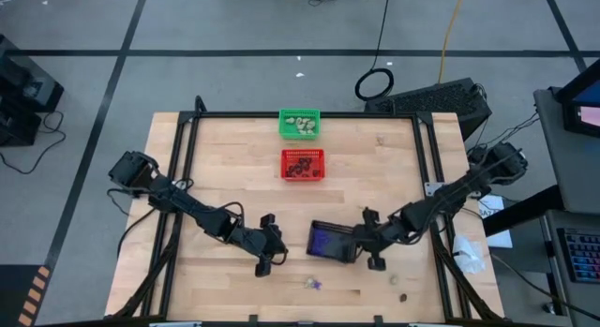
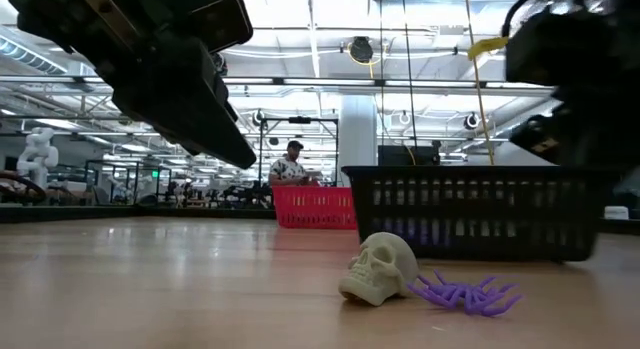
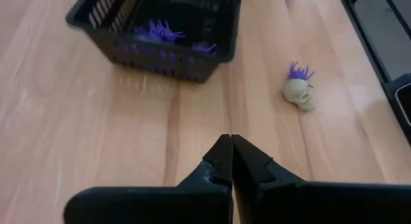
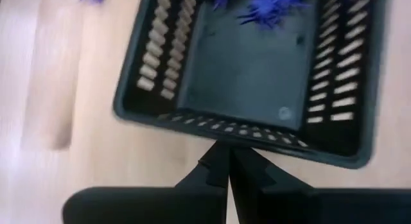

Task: Sort Halloween decoration
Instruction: Adjust the black basket

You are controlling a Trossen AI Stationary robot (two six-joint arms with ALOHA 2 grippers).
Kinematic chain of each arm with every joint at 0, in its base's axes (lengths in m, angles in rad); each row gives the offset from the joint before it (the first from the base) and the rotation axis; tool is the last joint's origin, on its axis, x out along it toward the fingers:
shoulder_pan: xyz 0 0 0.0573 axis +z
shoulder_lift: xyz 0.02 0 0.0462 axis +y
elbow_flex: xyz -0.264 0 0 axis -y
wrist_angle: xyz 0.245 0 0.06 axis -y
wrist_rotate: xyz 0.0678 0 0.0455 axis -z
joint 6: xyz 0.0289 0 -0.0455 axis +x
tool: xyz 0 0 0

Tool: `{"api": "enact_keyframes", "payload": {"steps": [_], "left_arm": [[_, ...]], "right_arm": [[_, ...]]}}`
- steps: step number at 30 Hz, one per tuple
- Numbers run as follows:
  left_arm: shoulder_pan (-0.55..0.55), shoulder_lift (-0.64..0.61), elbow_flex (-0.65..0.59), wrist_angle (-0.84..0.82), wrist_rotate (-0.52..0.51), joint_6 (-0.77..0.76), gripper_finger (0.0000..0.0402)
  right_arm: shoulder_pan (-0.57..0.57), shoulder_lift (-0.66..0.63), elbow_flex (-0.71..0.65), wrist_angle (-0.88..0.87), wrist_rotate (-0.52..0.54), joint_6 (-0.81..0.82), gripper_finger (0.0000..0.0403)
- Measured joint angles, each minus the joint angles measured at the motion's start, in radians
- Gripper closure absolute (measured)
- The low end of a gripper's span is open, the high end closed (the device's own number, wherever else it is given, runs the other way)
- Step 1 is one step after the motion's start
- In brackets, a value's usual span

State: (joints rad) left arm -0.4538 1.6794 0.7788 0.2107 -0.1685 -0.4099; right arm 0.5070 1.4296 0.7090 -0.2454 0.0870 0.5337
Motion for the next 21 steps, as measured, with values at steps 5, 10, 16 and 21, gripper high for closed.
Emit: {"api": "enact_keyframes", "payload": {"steps": [5,10,16,21], "left_arm": [[0.000,0.000,0.000,-0.014,-0.017,0.000,0.0402],[0.000,0.019,0.000,-0.028,-0.052,-0.008,0.0402],[0.000,0.050,0.000,-0.035,-0.117,-0.055,0.0402],[0.006,0.050,0.000,-0.046,-0.169,-0.055,0.0402]], "right_arm": [[-0.073,0.014,0.000,0.038,0.047,-0.027,0.0403],[-0.120,0.059,0.000,0.136,0.042,-0.075,0.0403],[-0.156,0.092,0.000,0.212,0.042,-0.093,0.0403],[-0.174,0.090,0.000,0.238,0.042,-0.104,0.0403]]}}
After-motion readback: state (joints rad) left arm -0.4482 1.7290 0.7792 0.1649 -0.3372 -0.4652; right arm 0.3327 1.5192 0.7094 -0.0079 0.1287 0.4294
